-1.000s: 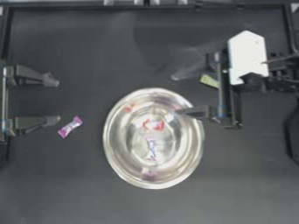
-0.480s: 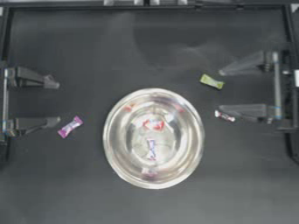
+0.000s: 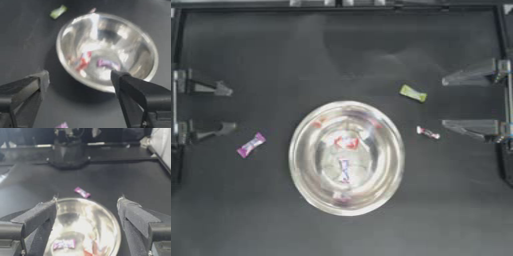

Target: Put candies in bowl

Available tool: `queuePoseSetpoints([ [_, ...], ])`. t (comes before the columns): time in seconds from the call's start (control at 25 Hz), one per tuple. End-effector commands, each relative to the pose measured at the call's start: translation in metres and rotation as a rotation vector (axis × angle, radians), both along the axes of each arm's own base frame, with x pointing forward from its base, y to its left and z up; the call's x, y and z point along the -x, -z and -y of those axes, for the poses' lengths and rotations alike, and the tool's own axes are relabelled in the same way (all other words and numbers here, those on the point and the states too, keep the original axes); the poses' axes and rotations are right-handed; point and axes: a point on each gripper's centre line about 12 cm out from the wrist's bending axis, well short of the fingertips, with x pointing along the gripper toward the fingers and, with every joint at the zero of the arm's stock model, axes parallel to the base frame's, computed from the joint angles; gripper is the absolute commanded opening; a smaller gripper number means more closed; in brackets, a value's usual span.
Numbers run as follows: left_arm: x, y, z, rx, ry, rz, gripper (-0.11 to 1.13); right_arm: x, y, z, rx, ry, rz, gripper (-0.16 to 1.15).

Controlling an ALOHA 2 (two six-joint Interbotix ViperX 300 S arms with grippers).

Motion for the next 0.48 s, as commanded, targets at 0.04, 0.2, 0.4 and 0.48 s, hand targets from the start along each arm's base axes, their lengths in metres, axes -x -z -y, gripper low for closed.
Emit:
queuePoseSetpoints([
  [0.04,0.001,-0.001,-0.011,0.039,-0.041,-0.091,1.02,-0.001,-0.003,0.002,-0.001,0.009,0.01,1.0],
  [0.2,0.008,0.006,-0.015,0.065,-0.092,-0.206,1.02,0.0,0.001,0.003,-0.004,0.017,0.002,1.0],
  [0.4,0.016,0.023,-0.014,0.127,-0.143,-0.355,1.03,0.0,0.004,0.005,-0.016,0.028,-0.004,1.0],
  [0.48,0.015,0.029,-0.009,0.142,-0.13,-0.396,1.03,0.001,0.005,0.006,-0.016,0.029,-0.005,1.0],
])
